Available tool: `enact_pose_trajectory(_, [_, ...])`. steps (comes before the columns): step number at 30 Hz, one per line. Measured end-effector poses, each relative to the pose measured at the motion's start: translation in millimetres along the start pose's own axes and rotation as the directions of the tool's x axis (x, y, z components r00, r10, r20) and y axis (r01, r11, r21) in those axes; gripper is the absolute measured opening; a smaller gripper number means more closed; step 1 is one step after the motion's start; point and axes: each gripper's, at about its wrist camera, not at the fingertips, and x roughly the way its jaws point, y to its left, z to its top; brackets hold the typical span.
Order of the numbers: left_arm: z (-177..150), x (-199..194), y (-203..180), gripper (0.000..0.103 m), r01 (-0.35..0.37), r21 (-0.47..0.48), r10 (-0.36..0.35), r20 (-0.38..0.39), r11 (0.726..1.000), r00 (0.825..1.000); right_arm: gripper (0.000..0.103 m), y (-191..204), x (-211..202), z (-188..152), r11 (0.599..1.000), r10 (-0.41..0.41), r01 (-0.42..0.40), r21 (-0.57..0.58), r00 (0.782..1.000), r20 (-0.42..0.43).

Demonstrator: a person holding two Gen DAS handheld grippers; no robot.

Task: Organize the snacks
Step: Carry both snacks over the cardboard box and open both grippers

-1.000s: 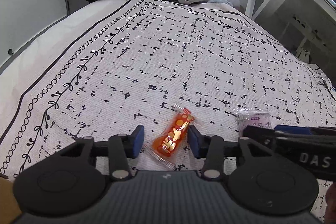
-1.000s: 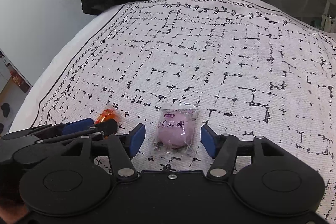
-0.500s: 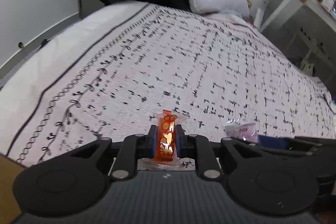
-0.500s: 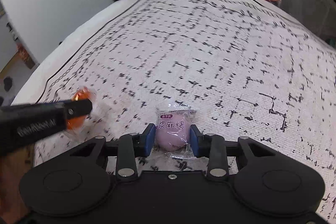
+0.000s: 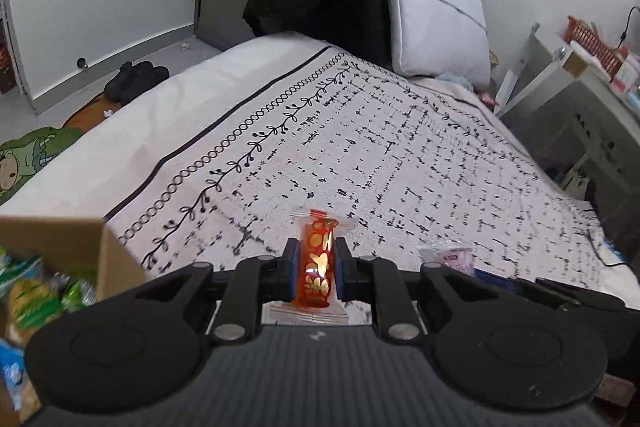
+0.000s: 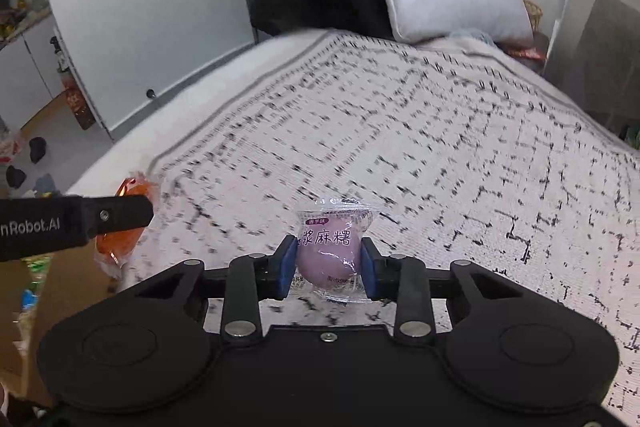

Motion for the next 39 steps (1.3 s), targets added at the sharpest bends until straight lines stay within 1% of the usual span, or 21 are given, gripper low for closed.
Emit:
enact_pose_trajectory(5, [0, -39, 15, 0.016, -0.014, -0.02, 0.015, 0.024, 1.0, 1.0, 0.032, 18, -30, 0, 0.999, 0.035, -0.035, 0.019, 0.999, 0.024])
enact_pose_trajectory(11, [1, -82, 37, 0.016, -0.026, -0.059, 0.029, 0.046, 0.998, 0.999, 0.032, 41, -60, 1, 0.998, 0.05, -0.052, 0.031, 0.997, 0.054])
enact_pose_trajectory(21, [-3, -136, 68, 0.016, -0.019, -0.115, 0.027, 0.071, 0.993, 0.997, 0.032, 75, -102, 7, 0.995, 0.091, -0.095, 0.039, 0.992, 0.09])
enact_pose_trajectory(24, [-3, -151, 77, 0.016, -0.014, -0.125, 0.024, 0.079, 0.992, 0.997, 0.032, 88, -110, 8, 0.992, 0.112, -0.116, 0.04, 0.989, 0.093])
enact_pose_trajectory(28, [-4, -170, 96, 0.016, -0.003, -0.158, 0.014, 0.067, 0.987, 0.998, 0.032, 107, -119, 8, 0.989, 0.137, -0.142, 0.041, 0.986, 0.1])
enact_pose_trajectory(31, [-6, -183, 107, 0.016, -0.005, -0.153, 0.015, 0.069, 0.988, 0.998, 0.032, 120, -122, 6, 0.986, 0.158, -0.162, 0.039, 0.983, 0.096])
enact_pose_trajectory(39, [-12, -202, 135, 0.016, -0.004, -0.181, 0.015, 0.063, 0.983, 0.998, 0.032, 152, -125, 1, 0.984, 0.175, -0.177, 0.019, 0.981, 0.085])
